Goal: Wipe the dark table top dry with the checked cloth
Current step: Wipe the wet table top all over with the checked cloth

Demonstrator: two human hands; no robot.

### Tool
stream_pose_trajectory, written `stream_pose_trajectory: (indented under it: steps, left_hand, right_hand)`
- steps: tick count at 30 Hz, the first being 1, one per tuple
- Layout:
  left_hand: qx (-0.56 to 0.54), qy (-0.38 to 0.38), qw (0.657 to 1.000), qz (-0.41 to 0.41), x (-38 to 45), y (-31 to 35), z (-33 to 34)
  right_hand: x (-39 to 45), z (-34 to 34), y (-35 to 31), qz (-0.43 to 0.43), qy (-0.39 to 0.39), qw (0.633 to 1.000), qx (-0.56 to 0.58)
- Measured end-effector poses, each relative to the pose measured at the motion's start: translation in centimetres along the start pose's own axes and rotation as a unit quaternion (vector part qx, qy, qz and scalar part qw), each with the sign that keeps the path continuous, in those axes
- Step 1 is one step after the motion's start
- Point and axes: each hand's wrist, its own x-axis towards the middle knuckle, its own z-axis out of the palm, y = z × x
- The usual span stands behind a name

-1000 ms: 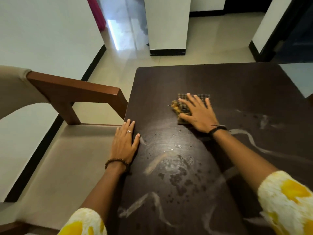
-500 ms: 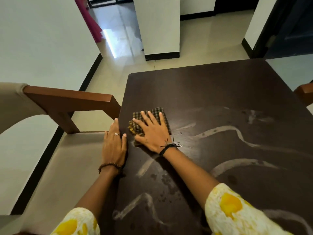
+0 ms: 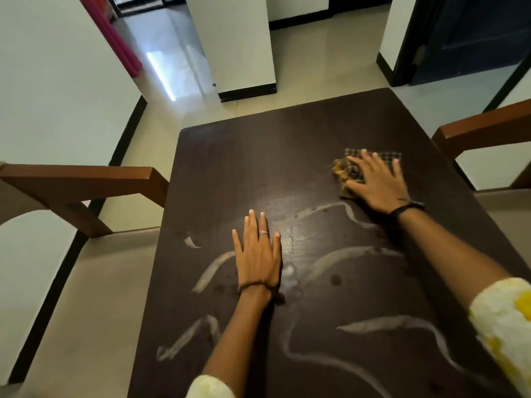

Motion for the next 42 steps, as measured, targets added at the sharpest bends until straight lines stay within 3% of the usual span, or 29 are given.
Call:
stream_pose_trajectory:
  steps: [5,12,17,22,25,30,33,37,42]
  left_hand:
    - [0.001,-0.008,1.000,-0.011,0.0,0.1,0.1]
    - [-0.054,0.025,0.998,-0.009,-0.1,0.8,-0.8]
    - [-0.069,0.040,0.997,0.004,-0.1,0.9,-0.9]
    - [-0.033,-0.019,0.999,0.019,0.0,0.6,-0.5]
    - [-0.052,-0.014,0.997,0.055,-0.3,1.0,-0.8]
    - [-0.079,0.000,0.993,0.090,-1.6,3.6,-0.9]
    - [-0.088,-0.006,0.990,0.107,-2.4,6.8,0.3]
    - [-0.085,-0.003,0.996,0.031,-3.1,10.0,2.5]
    - [-0.072,0.010,0.997,0.027,-3.0,10.0,2.8]
  right_hand:
    - [-0.5,0.4,-1.7,0.062,0.005,0.998,-0.010]
    - [-1.8,4.4,-12.1,-0.150,-0.053,0.987,-0.026]
    - [-2.2,3.8,-8.3,-0.206,-0.027,0.978,-0.002]
    - [-1.1,-0.2,1.5,-0.111,0.000,0.994,0.022]
    - [-0.5,-2.5,7.2,-0.021,0.021,0.999,0.014]
    - [-0.7,-2.3,7.1,0.089,0.055,0.995,-0.006]
    - [-2.0,-0.8,3.5,0.036,0.039,0.998,-0.016]
    - [-5.1,1.3,-0.3,-0.088,0.017,0.996,-0.019]
    - [-5.6,1.0,1.7,-0.131,0.020,0.991,-0.026]
